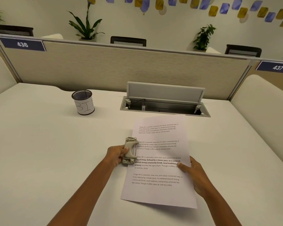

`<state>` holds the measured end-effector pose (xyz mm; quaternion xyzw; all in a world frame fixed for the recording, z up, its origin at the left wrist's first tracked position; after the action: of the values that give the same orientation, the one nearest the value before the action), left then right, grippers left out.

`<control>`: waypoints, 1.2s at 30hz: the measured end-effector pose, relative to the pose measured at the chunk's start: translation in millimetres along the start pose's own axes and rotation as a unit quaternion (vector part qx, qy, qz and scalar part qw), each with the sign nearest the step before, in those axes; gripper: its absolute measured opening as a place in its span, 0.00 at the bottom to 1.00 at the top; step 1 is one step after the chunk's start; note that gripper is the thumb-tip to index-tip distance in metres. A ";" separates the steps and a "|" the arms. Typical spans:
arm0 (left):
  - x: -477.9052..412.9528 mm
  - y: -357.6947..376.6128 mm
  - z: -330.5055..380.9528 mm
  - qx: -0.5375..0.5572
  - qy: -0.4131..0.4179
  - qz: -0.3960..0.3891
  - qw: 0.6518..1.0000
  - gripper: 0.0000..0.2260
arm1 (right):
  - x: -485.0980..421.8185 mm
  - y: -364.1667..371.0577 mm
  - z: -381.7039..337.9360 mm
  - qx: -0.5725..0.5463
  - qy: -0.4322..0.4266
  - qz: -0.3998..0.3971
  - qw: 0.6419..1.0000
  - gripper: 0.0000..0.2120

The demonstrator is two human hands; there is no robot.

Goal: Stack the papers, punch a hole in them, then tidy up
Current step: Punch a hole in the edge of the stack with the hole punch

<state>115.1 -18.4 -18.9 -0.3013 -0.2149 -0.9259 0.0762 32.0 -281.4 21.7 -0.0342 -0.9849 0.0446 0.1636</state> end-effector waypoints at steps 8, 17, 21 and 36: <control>8.9 11.1 5.2 0.008 -0.032 -0.047 0.998 0.05 | 4.2 -8.8 -1.7 -0.005 0.003 0.007 1.000 0.14; 11.7 -14.7 45.1 0.016 0.040 -0.032 0.999 0.03 | 13.5 -49.7 3.0 -0.044 0.005 0.041 0.998 0.12; 9.9 -37.6 59.8 0.005 0.064 0.005 0.998 0.03 | 16.6 -65.5 9.6 -0.060 0.011 0.050 0.997 0.12; 4.0 -78.8 72.4 -0.085 0.085 0.103 0.987 0.03 | 17.5 -68.9 14.4 -0.060 0.024 0.051 0.997 0.11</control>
<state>128.6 84.3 8.4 -0.2476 -0.0961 -0.9501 0.1638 7.1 -349.5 20.5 -0.0954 -0.9787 -0.0069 0.1819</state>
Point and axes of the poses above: each hand's wrist, its own x-axis away from the middle knuckle, its own y-axis out of the palm, z = x × y, the point moved 8 cm from there along -x, towards the middle knuckle, and after that the axes turned 11 degrees about x, right-handed, at the moved point
